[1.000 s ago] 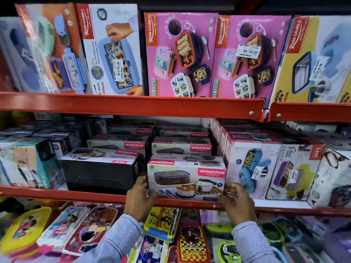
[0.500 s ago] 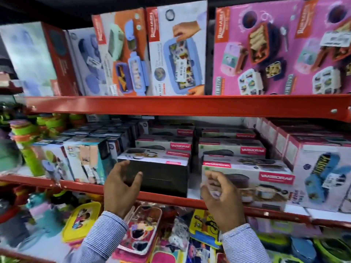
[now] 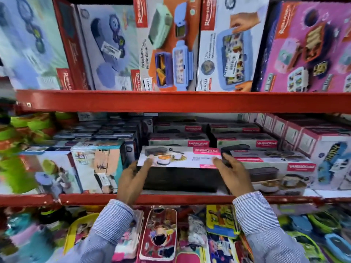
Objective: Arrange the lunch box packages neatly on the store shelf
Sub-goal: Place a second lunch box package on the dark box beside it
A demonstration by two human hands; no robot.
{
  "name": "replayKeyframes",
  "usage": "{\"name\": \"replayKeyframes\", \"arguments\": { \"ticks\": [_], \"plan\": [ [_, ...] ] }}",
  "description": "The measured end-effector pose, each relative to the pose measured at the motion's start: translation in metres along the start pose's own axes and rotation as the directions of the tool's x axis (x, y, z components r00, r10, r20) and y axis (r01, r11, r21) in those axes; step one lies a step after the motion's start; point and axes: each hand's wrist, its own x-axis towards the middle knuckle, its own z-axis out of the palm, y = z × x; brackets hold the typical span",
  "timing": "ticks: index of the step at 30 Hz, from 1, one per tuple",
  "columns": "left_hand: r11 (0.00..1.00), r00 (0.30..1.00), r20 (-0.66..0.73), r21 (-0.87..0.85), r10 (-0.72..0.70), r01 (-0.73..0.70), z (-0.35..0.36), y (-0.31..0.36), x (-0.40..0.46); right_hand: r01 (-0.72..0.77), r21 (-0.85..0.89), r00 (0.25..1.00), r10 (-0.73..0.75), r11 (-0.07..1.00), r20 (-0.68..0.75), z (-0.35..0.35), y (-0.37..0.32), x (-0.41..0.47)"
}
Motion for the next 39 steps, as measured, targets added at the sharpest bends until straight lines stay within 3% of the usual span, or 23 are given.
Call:
{"name": "replayKeyframes", "arguments": {
  "ticks": [5,8,15,21,33,39],
  "plan": [
    [0.987,0.994,-0.049,-0.120,0.099,-0.105,-0.013,0.021,-0.006,0.043,0.177,0.987,-0.015,0.983,-0.160,-0.012,-0.006,0.000],
    [0.985,0.985,-0.082,-0.070,0.152,-0.158,-0.013,0.029,-0.013,0.120,0.133,0.967,-0.086,0.984,-0.239,-0.014,0.001,0.003],
    [0.975,0.983,-0.040,0.147,0.177,-0.169,-0.003,-0.008,-0.006,0.103,-0.077,0.989,-0.110,0.992,-0.101,0.003,0.041,0.006],
    [0.978,0.988,-0.075,0.173,0.134,-0.119,0.006,-0.053,0.004,0.046,-0.244,0.996,-0.062,0.969,-0.057,0.024,0.066,0.000],
    [0.983,0.993,-0.004,0.144,0.118,-0.116,0.006,-0.048,-0.005,0.062,-0.211,0.997,-0.071,0.975,-0.034,0.026,0.072,-0.013],
    [0.975,0.988,-0.039,0.171,0.149,-0.141,0.006,-0.050,-0.012,0.045,-0.223,0.998,-0.053,0.974,-0.029,0.024,0.082,-0.015]
  ]
}}
